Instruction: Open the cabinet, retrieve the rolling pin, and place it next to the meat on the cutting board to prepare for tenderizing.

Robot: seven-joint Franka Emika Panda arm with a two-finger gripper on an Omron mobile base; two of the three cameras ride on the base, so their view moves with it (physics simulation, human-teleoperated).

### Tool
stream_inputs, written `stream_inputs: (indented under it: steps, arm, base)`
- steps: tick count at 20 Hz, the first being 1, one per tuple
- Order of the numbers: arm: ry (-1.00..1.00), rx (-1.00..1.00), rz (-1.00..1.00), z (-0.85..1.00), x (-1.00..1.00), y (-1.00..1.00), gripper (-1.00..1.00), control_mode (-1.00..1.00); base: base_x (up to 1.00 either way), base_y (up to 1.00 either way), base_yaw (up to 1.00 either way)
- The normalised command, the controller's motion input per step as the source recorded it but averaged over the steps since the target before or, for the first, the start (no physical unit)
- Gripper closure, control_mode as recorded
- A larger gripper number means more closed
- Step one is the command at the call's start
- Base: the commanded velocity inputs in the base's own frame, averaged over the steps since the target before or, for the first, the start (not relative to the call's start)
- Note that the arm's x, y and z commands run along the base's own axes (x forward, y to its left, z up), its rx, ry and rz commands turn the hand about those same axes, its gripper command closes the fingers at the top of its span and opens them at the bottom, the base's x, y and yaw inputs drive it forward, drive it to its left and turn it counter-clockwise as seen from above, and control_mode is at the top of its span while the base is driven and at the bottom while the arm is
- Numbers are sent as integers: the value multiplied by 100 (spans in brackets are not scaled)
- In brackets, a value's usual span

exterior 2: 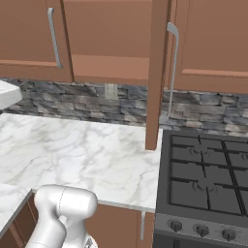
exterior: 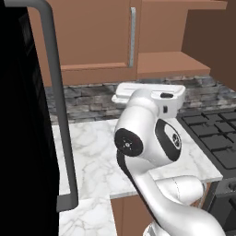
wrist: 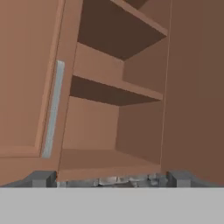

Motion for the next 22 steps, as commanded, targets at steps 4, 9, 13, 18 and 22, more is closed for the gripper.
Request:
stream_inputs:
  steps: [4, 9, 13, 18, 22]
  arm:
    - [-17, 7, 7, 10, 23, 0, -100, -100]
    - [-3, 8, 0, 6, 4, 0, -100, -100]
    - [-4, 9, 0, 11, 29, 0, -100, -100]
    - [-2, 10, 1, 14, 48, 0, -100, -100]
    - [-4, 9, 6, 7, 47, 0, -100, -100]
  base:
    - [0, 0, 0]
    - [0, 0, 0]
    - [0, 0, 0]
    - [0, 0, 0]
    - [0, 0, 0]
